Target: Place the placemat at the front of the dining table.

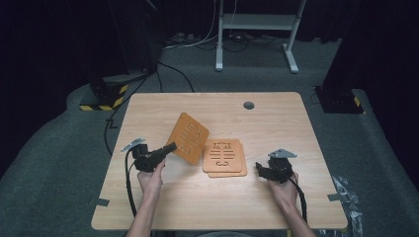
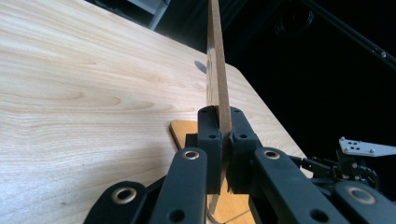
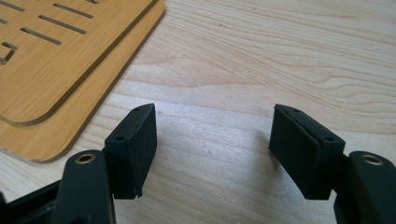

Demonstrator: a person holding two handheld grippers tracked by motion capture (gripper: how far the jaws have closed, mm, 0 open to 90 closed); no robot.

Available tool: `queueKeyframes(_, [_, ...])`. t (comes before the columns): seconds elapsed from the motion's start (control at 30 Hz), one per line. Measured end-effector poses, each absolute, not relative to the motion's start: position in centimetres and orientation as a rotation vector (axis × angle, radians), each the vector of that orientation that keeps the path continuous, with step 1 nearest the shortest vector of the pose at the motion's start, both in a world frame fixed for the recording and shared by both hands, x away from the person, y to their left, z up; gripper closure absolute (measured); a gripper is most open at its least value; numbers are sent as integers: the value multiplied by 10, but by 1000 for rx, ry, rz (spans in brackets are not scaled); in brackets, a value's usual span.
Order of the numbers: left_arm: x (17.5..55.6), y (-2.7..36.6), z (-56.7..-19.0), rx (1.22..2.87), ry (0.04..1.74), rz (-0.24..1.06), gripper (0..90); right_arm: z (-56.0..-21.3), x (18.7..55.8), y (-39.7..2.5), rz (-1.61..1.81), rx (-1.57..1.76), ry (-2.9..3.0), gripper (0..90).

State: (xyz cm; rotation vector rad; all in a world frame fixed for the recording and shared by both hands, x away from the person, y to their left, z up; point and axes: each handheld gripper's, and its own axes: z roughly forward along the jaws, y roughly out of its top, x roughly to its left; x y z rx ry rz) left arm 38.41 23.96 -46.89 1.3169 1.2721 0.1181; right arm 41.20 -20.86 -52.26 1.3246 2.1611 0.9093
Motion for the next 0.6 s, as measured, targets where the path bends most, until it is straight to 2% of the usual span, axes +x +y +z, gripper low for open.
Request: queueKeyframes(0.6, [371,260,-470,1284,1307,142,863,-522,407,-224,907,1367,2140,321])
